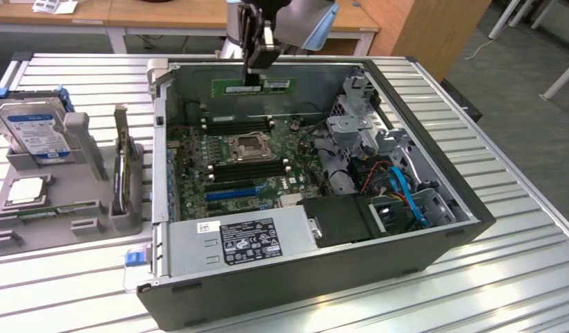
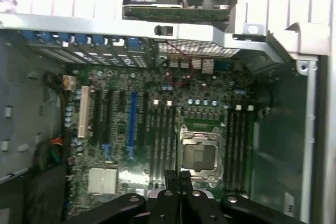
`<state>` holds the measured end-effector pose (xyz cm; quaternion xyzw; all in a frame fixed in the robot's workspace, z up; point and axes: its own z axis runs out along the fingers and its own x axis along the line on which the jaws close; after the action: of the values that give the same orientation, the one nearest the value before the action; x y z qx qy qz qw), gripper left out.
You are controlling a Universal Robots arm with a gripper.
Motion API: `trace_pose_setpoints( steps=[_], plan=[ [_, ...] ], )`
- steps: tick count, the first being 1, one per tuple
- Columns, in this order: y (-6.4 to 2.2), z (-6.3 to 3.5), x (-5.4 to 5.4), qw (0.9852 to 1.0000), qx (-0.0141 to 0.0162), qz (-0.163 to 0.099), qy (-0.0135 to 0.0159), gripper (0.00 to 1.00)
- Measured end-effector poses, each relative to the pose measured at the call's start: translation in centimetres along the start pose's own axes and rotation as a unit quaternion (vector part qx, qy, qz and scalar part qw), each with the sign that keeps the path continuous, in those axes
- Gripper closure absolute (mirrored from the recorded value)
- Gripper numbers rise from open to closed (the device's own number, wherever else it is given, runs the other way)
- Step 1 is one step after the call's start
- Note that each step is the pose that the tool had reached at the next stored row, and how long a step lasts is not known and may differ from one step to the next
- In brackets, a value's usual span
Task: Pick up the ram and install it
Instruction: 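Pick up the ram and move it above insertion slot, then insert the ram into the slot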
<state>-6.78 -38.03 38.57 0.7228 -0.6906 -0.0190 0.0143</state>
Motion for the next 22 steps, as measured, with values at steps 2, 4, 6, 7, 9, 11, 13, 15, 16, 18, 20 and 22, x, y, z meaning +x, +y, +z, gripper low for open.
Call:
trace_pose_setpoints(
  steps=[2, 4, 6, 7, 9, 11, 13, 15, 16, 18, 20, 22],
  plan=[
    [0.01, 0.0, 0.0, 1.0, 0.0002, 0.0, -0.0052, 0.88],
    [0.01, 0.0, 0.0, 1.0, 0.0003, 0.0, -0.0053, 0.88],
    [0.02, 0.0, 0.3, 1.0, 0.0002, 0.0, -0.0053, 0.88],
    [0.03, -0.01, 0.5, 1.0, 0.0002, 0.001, -0.0052, 0.88],
    [0.05, 0.0, 1.0, 1.0, 0.0003, 0.001, -0.0053, 0.88],
    [0.07, -0.01, 1.3, 1.0, 0.0002, 0.002, -0.0053, 0.88],
    [0.07, 0.0, 1.3, 1.0, 0.0003, 0.002, -0.0054, 0.88],
    [0.07, 0.0, 1.3, 1.0, 0.0003, 0.002, -0.0054, 0.88],
    [0.07, 0.0, 1.3, 1.0, 0.0002, 0.002, -0.0053, 0.88],
    [0.07, -0.01, 1.3, 1.0, 0.0002, 0.002, -0.0053, 0.88],
    [0.07, 0.0, 1.3, 1.0, 0.0003, 0.002, -0.0053, 0.88],
    [0.07, -0.01, 1.3, 1.0, 0.0002, 0.002, -0.0053, 0.88]
  ],
)
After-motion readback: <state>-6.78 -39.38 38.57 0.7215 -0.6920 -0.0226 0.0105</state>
